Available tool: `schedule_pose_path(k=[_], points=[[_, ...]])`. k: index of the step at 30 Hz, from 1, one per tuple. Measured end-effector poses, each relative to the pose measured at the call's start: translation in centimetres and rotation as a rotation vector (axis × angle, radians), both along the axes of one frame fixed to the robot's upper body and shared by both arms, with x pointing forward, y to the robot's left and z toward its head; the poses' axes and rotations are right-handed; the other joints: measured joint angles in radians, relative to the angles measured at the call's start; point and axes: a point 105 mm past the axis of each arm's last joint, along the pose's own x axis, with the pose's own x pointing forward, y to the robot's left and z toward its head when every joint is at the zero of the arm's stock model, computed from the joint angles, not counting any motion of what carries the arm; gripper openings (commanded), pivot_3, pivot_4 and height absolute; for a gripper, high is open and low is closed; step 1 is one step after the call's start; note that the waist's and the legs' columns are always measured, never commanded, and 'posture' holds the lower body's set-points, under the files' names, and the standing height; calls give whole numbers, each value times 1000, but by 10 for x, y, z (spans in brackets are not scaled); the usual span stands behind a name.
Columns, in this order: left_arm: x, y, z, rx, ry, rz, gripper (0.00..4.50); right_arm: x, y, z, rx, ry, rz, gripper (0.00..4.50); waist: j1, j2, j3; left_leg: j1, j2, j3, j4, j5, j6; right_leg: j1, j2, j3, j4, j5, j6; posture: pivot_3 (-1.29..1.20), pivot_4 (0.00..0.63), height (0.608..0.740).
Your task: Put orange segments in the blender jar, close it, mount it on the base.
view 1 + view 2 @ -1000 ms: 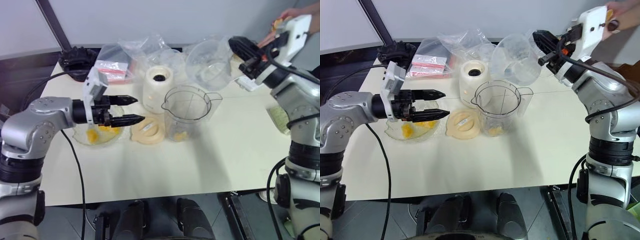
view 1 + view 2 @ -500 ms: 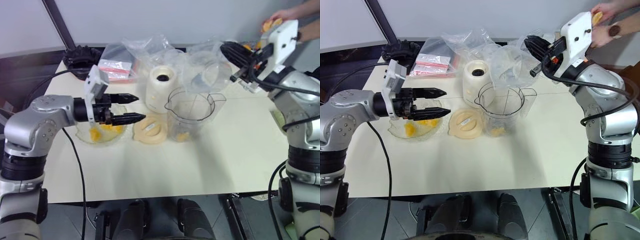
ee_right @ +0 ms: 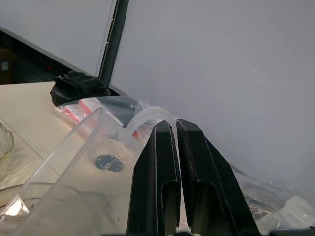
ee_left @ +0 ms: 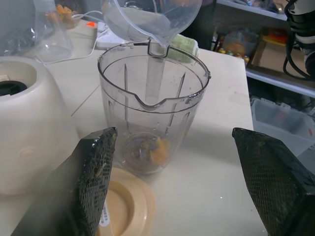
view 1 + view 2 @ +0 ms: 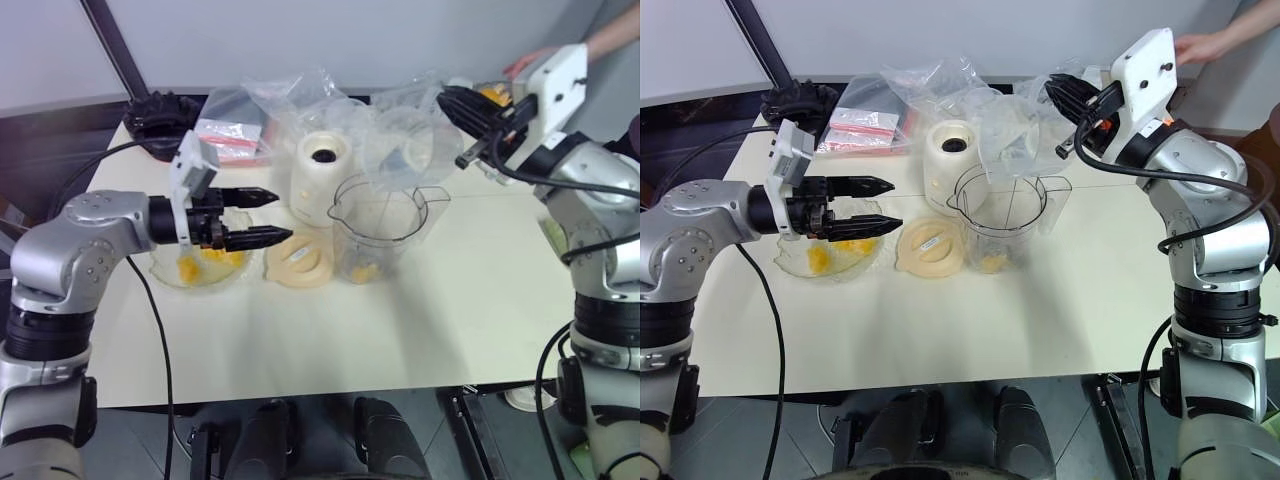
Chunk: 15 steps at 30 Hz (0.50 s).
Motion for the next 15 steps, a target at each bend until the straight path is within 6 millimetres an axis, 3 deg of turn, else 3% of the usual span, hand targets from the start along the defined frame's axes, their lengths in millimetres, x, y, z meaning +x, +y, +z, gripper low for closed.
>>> schedule_pose_path(k=[15], points=[[0,-1,1,-1,-2,0,3907,1,-4,-4,-52,-41,-34,124,0,0,0,0,0,0,0,0,0,0,0,0,0,0,1,0,150,740]])
